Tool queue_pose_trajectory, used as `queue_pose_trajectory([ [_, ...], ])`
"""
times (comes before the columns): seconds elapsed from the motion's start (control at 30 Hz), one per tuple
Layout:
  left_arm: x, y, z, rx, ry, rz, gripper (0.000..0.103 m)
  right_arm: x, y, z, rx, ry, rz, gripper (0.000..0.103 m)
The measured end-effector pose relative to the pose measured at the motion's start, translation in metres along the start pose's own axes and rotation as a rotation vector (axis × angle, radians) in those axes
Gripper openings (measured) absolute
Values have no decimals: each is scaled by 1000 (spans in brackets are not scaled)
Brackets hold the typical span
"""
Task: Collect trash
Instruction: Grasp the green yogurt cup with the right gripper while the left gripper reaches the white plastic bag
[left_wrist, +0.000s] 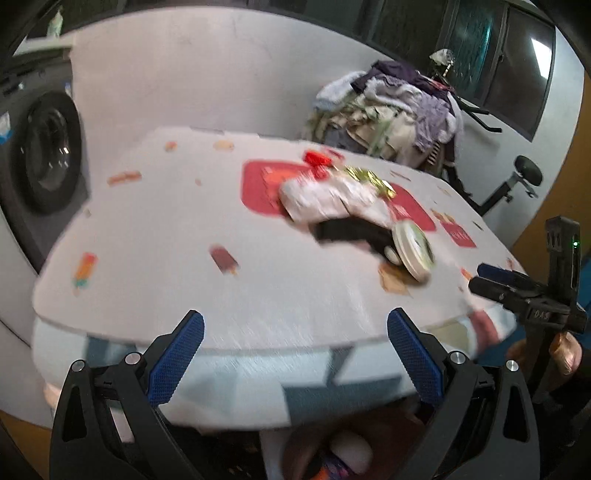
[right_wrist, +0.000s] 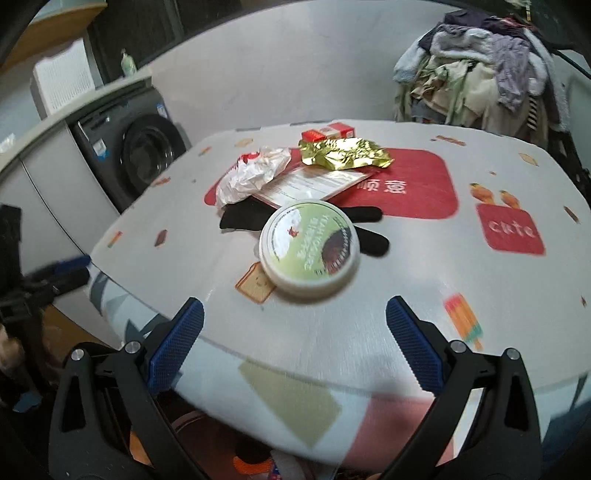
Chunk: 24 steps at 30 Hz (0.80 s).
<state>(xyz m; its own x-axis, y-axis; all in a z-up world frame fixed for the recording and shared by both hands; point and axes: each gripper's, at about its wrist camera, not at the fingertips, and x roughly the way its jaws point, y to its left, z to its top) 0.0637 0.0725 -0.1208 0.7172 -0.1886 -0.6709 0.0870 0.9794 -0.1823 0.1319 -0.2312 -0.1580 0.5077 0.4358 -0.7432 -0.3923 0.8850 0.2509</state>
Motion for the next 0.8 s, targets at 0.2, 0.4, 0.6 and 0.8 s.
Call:
queue_pose_trajectory([
  [0.2,8,1,22,61,-46,26,97,34,-5,26,6,5,-85,97],
  [0.4,26,7,30,47,-2,16,97,63,-12,40,57,41,-53,97],
  [0.6,44,12,34,-14,64,1,97,81,-17,40,84,104,-50,96],
  [0.8,49,5,44,-11,62,-35,97,66,-12,39,30,57,-14,86],
])
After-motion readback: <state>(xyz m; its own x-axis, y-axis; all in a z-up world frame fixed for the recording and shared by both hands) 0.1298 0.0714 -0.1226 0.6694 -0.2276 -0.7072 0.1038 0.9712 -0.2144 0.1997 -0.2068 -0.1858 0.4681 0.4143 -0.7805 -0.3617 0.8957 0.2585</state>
